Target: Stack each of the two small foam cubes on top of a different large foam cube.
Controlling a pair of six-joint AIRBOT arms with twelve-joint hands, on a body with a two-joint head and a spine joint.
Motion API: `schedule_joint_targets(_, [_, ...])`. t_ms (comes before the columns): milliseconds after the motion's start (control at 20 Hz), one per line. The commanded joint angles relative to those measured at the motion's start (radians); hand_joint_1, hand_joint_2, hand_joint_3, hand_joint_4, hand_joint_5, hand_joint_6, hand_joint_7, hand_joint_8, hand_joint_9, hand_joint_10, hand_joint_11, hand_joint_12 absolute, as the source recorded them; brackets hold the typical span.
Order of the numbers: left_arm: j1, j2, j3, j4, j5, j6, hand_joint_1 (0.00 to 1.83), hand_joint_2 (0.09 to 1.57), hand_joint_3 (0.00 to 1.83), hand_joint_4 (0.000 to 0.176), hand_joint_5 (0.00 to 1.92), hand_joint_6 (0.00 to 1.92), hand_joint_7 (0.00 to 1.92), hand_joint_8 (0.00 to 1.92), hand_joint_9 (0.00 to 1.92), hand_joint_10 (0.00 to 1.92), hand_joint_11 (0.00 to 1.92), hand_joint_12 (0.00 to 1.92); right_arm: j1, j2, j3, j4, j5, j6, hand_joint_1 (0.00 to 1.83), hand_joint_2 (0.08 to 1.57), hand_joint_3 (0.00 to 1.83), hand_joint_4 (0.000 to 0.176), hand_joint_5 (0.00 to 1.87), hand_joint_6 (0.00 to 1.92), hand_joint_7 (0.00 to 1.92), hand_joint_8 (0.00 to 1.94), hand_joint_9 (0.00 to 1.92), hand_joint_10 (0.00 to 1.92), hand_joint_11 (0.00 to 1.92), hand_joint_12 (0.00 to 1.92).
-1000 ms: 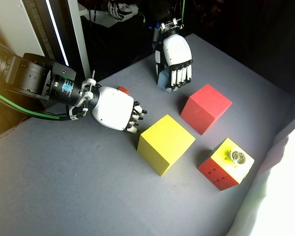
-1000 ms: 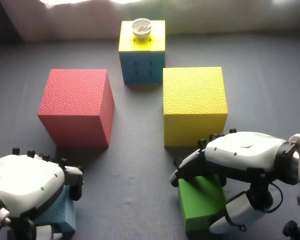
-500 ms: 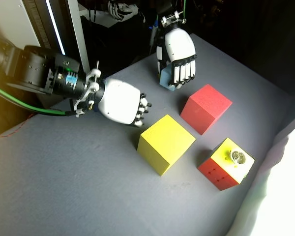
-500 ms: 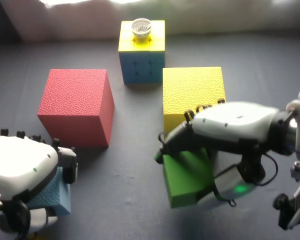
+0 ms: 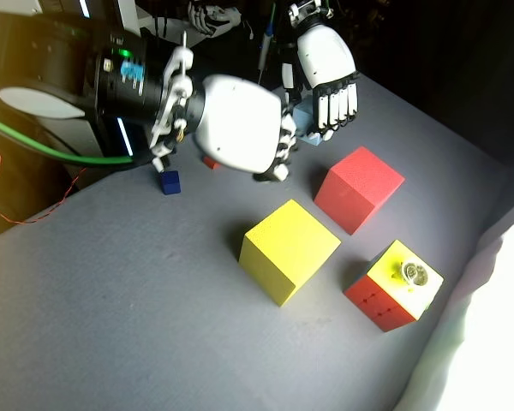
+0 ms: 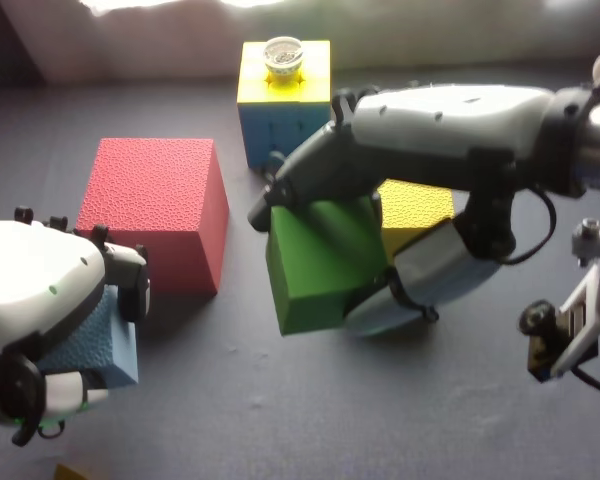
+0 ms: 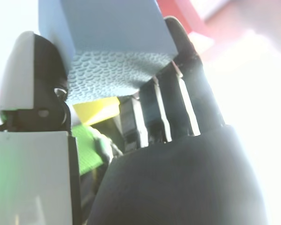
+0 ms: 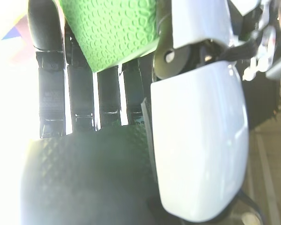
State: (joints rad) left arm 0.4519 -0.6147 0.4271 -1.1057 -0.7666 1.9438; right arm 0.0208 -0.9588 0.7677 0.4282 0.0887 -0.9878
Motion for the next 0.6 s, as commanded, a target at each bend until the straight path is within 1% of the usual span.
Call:
schedule_joint_targets(0, [-0.015, 0.017, 0.005, 0.047, -0.066, 0.006, 1.22, 1.21, 0.00, 0.000, 0.85, 1.00, 0.76, 1.56, 0.63, 1.29, 0.48, 1.49, 0.025, 0.011, 0.008, 0.001, 0.066, 0.004, 1.24, 1.08, 0.00, 0.000, 1.07, 0.75, 1.07, 0.94, 1.08, 0.49, 0.72, 1.13])
schedule_joint_targets(50, [-0.022, 0.018, 0.008, 0.047, -0.065, 0.005, 1.22, 1.21, 0.00, 0.000, 0.86, 1.00, 0.76, 1.56, 0.64, 1.29, 0.49, 1.49, 0.038, 0.011, 0.015, 0.001, 0.052, 0.003, 1.24, 1.09, 0.00, 0.000, 1.05, 0.78, 1.05, 0.98, 1.07, 0.49, 0.70, 1.14])
schedule_joint_targets(100, [-0.034, 0.020, 0.010, 0.047, -0.064, 0.005, 1.31, 1.23, 0.00, 0.000, 0.80, 1.06, 0.72, 1.55, 0.64, 1.51, 0.49, 1.49, 0.052, 0.011, 0.029, 0.001, 0.036, 0.001, 1.24, 1.09, 0.00, 0.000, 1.06, 0.77, 1.05, 0.98, 1.07, 0.50, 0.70, 1.16])
schedule_joint_targets(150, [-0.043, 0.020, 0.013, 0.047, -0.059, 0.006, 1.33, 1.24, 0.00, 0.000, 0.79, 1.07, 0.72, 1.54, 0.63, 1.56, 0.49, 1.49, 0.059, 0.010, 0.038, 0.001, 0.029, 0.000, 1.24, 1.08, 0.00, 0.000, 1.06, 0.77, 1.05, 0.97, 1.08, 0.50, 0.71, 1.16])
schedule_joint_targets(200, [-0.057, 0.021, 0.017, 0.046, -0.048, 0.012, 1.33, 1.24, 0.00, 0.000, 0.79, 1.07, 0.72, 1.54, 0.63, 1.56, 0.49, 1.51, 0.066, 0.010, 0.050, 0.001, 0.024, -0.002, 1.24, 1.08, 0.00, 0.000, 1.08, 0.75, 1.05, 0.97, 1.07, 0.50, 0.71, 1.16])
schedule_joint_targets(300, [-0.094, 0.022, 0.029, 0.024, -0.010, 0.052, 1.33, 1.24, 0.00, 0.000, 0.79, 1.07, 0.72, 1.55, 0.64, 1.56, 0.49, 1.52, 0.092, 0.005, 0.082, 0.001, 0.019, 0.005, 1.24, 1.08, 0.00, 0.000, 1.09, 0.72, 1.06, 0.96, 1.08, 0.51, 0.72, 1.17])
schedule_joint_targets(350, [-0.108, 0.022, 0.036, 0.021, 0.001, 0.060, 1.24, 1.21, 0.00, 0.000, 0.86, 0.99, 0.77, 1.53, 0.63, 1.36, 0.49, 1.51, 0.098, 0.002, 0.093, 0.001, 0.032, 0.001, 1.25, 1.07, 0.00, 0.000, 1.10, 0.69, 1.08, 0.95, 1.08, 0.52, 0.72, 1.17])
schedule_joint_targets(400, [-0.118, 0.022, 0.041, 0.021, 0.007, 0.065, 1.22, 1.21, 0.00, 0.000, 0.87, 0.99, 0.76, 1.55, 0.63, 1.29, 0.49, 1.49, 0.098, 0.000, 0.094, 0.001, 0.045, -0.029, 1.24, 1.08, 0.00, 0.000, 1.08, 0.71, 1.07, 0.96, 1.06, 0.52, 0.70, 1.19])
schedule_joint_targets(450, [-0.129, 0.019, 0.050, 0.022, 0.014, 0.069, 1.31, 1.23, 0.00, 0.000, 0.81, 1.06, 0.72, 1.54, 0.64, 1.50, 0.49, 1.49, 0.098, -0.001, 0.095, 0.001, 0.038, -0.042, 1.24, 1.08, 0.00, 0.000, 1.08, 0.73, 1.07, 0.95, 1.07, 0.52, 0.70, 1.20])
schedule_joint_targets(500, [-0.142, 0.016, 0.059, 0.025, 0.023, 0.070, 1.33, 1.24, 0.00, 0.000, 0.79, 1.07, 0.71, 1.55, 0.64, 1.55, 0.49, 1.50, 0.098, -0.003, 0.098, 0.001, 0.042, -0.050, 1.24, 1.08, 0.00, 0.000, 1.07, 0.74, 1.07, 0.94, 1.07, 0.52, 0.69, 1.20])
schedule_joint_targets(550, [-0.151, 0.015, 0.067, 0.025, 0.033, 0.073, 1.24, 1.22, 0.00, 0.000, 0.85, 1.01, 0.76, 1.53, 0.63, 1.35, 0.48, 1.49, 0.098, -0.006, 0.102, 0.001, 0.051, -0.057, 1.24, 1.07, 0.00, 0.000, 1.10, 0.70, 1.09, 0.92, 1.07, 0.52, 0.70, 1.18])
